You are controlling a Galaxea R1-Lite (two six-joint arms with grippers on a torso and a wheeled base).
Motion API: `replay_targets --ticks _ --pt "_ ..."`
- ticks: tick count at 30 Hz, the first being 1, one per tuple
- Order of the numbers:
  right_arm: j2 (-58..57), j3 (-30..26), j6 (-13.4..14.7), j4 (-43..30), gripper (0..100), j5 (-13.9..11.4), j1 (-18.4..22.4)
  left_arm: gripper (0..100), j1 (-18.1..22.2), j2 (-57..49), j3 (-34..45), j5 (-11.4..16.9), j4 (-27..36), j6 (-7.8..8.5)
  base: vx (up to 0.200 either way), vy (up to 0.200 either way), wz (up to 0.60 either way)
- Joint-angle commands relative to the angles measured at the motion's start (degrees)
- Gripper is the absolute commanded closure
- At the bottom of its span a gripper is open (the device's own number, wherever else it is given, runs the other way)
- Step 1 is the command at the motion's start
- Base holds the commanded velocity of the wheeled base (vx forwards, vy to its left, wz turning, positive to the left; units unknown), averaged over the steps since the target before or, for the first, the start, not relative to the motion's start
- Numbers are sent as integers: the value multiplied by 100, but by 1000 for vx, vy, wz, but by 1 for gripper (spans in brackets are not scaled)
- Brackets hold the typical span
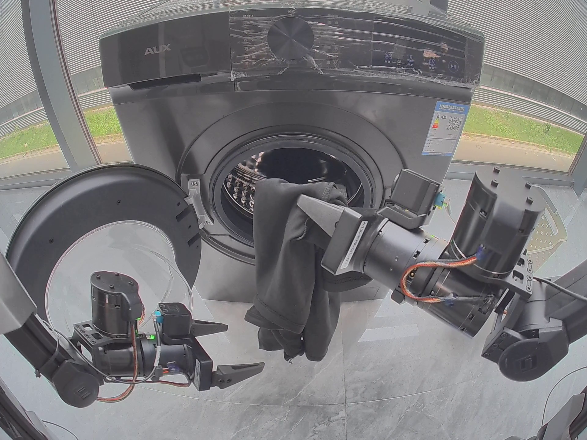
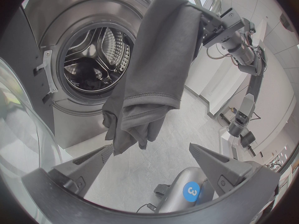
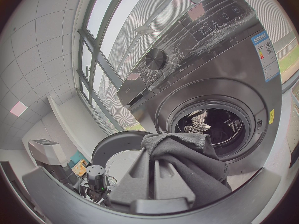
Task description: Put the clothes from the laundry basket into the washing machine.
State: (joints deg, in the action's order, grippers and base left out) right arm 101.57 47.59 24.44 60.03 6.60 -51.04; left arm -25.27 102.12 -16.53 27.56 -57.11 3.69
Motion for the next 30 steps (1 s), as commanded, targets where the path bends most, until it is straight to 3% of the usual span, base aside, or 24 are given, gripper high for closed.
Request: replay_targets --ticks 1,5,13,22,25,30 --pt "-23 -4 -1 18 100 0 -20 0 -31 651 -193 -40 -283 -18 0 0 0" --pt "-15 -31 -10 132 100 0 -55 0 -31 1029 -368 -58 -678 -114 0 0 0" --pt "-41 -48 -1 132 100 0 -99 0 -66 1847 -720 -120 -1882 -484 0 0 0" --pt "-32 -57 -1 202 100 0 -134 0 -110 2506 -949 -146 -2788 -528 0 0 0" --pt "-32 -66 -1 202 100 0 -134 0 -118 2646 -1089 -287 -3166 -642 0 0 0" --pt "-23 -83 -1 211 100 0 -134 0 -118 2602 -1168 -331 -3192 -651 0 0 0"
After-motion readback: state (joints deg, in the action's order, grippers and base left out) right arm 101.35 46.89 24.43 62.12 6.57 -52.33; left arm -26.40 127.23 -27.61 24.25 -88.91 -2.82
